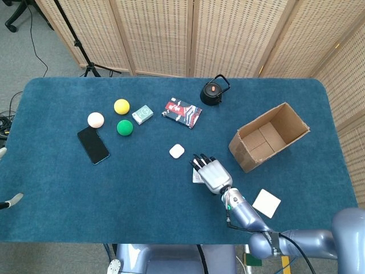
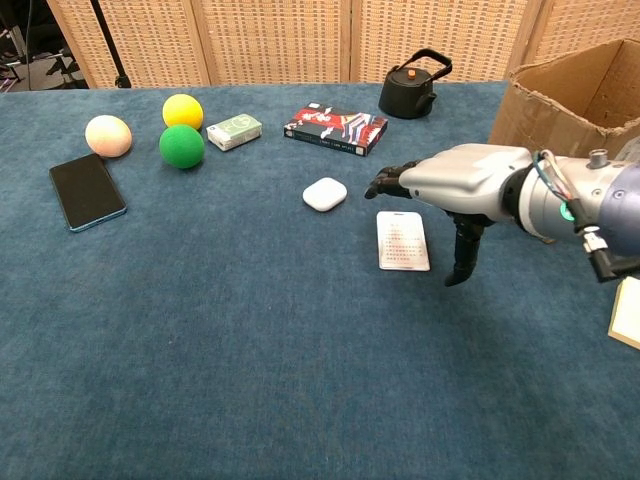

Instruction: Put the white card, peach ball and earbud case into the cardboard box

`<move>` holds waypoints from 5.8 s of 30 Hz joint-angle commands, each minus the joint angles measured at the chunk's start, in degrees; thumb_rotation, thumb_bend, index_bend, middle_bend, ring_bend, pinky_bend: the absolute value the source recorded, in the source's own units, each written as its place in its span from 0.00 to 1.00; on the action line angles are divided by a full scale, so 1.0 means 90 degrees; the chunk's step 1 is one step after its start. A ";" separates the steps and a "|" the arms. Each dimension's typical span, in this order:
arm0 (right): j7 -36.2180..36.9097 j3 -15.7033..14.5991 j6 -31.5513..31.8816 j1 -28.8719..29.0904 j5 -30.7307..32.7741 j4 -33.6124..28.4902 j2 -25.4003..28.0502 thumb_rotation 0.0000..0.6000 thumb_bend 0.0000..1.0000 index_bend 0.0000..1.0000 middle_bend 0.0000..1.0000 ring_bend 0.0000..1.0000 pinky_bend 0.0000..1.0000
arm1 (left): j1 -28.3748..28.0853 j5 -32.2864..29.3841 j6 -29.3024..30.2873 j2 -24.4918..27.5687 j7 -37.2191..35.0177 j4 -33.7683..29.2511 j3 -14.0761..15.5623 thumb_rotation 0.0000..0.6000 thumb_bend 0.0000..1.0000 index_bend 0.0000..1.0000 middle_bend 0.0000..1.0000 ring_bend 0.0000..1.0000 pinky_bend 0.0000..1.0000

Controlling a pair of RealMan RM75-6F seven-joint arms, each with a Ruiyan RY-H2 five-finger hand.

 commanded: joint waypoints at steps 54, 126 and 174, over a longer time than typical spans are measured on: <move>-0.0197 0.0464 0.0248 0.0489 0.1862 0.1383 -0.1261 1.00 0.28 0.38 0.43 0.26 0.22 | -0.0015 0.0010 -0.0031 0.0033 -0.0113 0.0030 0.0016 1.00 0.01 0.00 0.00 0.00 0.09; 0.0407 0.1681 0.1250 0.0272 0.3523 -0.0476 0.2341 1.00 0.00 0.00 0.00 0.00 0.22 | 0.0007 0.0141 0.0047 0.0074 -0.0031 -0.0085 0.0090 1.00 0.01 0.00 0.00 0.00 0.09; 0.5138 -0.0838 0.4846 -0.4014 -0.5311 0.1275 0.2593 1.00 0.00 0.04 0.01 0.00 0.16 | -0.1164 -0.0713 -0.1501 0.0325 0.0263 -0.0086 -0.0628 1.00 0.01 0.00 0.00 0.00 0.09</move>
